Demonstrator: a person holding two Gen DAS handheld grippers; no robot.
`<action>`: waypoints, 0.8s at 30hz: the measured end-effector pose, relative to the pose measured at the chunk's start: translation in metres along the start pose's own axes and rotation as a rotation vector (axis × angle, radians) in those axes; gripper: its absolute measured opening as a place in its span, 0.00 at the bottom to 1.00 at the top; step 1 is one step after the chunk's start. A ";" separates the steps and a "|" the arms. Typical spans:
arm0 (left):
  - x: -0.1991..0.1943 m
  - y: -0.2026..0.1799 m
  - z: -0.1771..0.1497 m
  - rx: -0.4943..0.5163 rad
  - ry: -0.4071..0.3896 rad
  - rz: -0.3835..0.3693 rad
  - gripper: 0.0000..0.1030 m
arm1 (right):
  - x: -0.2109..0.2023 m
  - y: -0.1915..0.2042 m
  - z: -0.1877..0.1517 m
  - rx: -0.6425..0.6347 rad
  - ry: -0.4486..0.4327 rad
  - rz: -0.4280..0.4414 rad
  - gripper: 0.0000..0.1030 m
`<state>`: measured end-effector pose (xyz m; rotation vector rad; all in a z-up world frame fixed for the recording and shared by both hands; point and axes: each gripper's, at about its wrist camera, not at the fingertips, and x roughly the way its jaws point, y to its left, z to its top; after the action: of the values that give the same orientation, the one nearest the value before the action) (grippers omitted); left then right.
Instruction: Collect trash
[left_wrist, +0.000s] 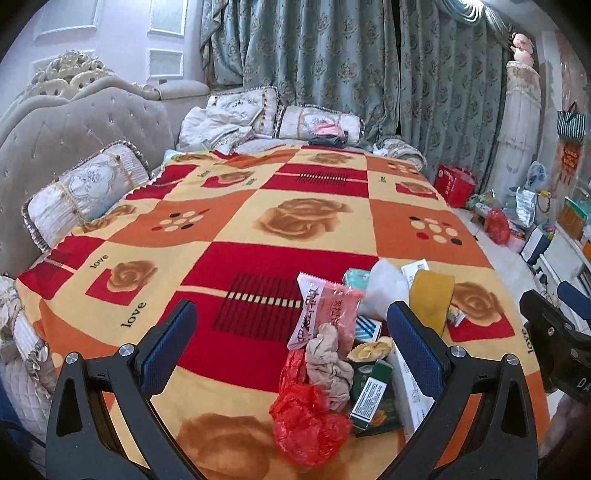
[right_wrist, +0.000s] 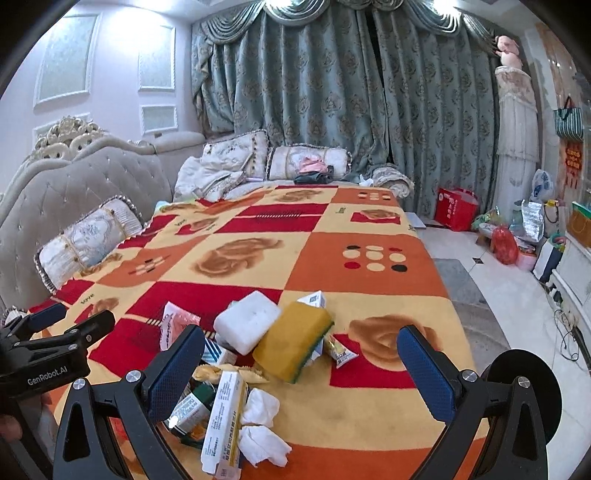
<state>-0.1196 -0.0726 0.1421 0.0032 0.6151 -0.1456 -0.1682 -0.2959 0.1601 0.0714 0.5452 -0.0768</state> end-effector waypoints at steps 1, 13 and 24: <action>-0.001 -0.001 0.001 -0.002 -0.003 0.000 0.99 | 0.000 0.000 0.000 -0.001 -0.003 -0.002 1.00; -0.007 -0.001 0.007 -0.021 -0.030 0.011 0.99 | 0.000 0.006 0.001 -0.022 -0.017 -0.005 1.00; -0.005 -0.001 0.009 -0.030 -0.016 0.000 0.99 | 0.001 0.010 0.003 -0.041 -0.018 -0.006 1.00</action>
<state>-0.1189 -0.0735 0.1528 -0.0265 0.6016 -0.1359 -0.1647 -0.2860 0.1629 0.0290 0.5287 -0.0720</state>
